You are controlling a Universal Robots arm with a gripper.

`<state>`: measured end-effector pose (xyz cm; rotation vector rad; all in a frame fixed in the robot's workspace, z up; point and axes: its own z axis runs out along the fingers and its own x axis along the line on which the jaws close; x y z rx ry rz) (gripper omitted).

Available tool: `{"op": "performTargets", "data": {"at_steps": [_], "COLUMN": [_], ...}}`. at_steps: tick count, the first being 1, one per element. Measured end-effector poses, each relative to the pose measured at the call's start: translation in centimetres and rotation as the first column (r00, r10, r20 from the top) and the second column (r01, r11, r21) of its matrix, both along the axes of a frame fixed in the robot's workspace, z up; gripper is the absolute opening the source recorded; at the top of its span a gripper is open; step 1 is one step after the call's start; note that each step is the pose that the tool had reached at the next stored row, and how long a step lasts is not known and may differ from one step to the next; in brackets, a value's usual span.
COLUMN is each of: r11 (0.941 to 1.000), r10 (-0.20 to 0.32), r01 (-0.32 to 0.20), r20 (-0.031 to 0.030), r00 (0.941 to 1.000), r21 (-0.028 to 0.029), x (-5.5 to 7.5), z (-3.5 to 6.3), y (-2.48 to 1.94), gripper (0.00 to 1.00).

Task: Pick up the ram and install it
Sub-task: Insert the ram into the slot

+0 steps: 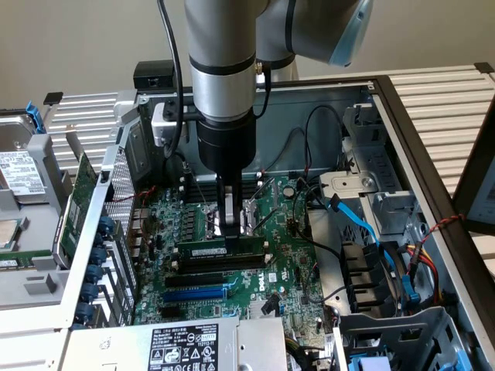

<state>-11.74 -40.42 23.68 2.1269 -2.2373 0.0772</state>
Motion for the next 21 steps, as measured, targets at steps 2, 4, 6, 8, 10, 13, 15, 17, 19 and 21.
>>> {"op": "performTargets", "data": {"at_steps": [2, 4, 6, 8, 10, 13, 15, 17, 19, 21], "r11": [1.0000, 1.0000, 1.0000, 1.0000, 1.0000, 1.0000, 1.0000, 1.0000, 1.0000, 1.0000], "r10": [0.000, 0.000, 0.000, 0.000, 0.000, 0.000, 0.000, 0.000, 0.000, 0.000], "r01": [0.000, 0.000, 0.000, 0.000, 0.000, 0.000, 0.000, 0.000, 0.000, 0.000], "r20": [0.0000, 0.0000, -0.0001, -0.0001, 0.0000, 0.0000, 0.0000, -0.0001, -0.0001, -0.0001], "r00": [1.0000, 1.0000, 1.0000, 1.0000, 1.0000, 1.0000, 1.0000, 1.0000, 1.0000, 1.0000], "r21": [0.0002, 0.0002, 0.0001, 0.0000, 0.0001, 0.0003, 0.0001, 0.0001, 0.0002, 0.0001], "x": [-0.04, -0.10, -0.12, -0.13, -0.13, -0.12, -0.13, -0.13, -0.13, -0.13], "z": [-0.02, -0.03, -0.06, -0.10, -0.15, -0.27, -0.34, -0.39, -0.43, -0.44], "y": [0.00, 0.00, -0.01, -0.01, 0.00, 0.00, 0.00, 0.00, 0.00, 0.00], "gripper": [0.13, 0.13, 0.13, 0.13, 0.13, 0.13, 0.13, 0.13, 0.13, 0.13]}}
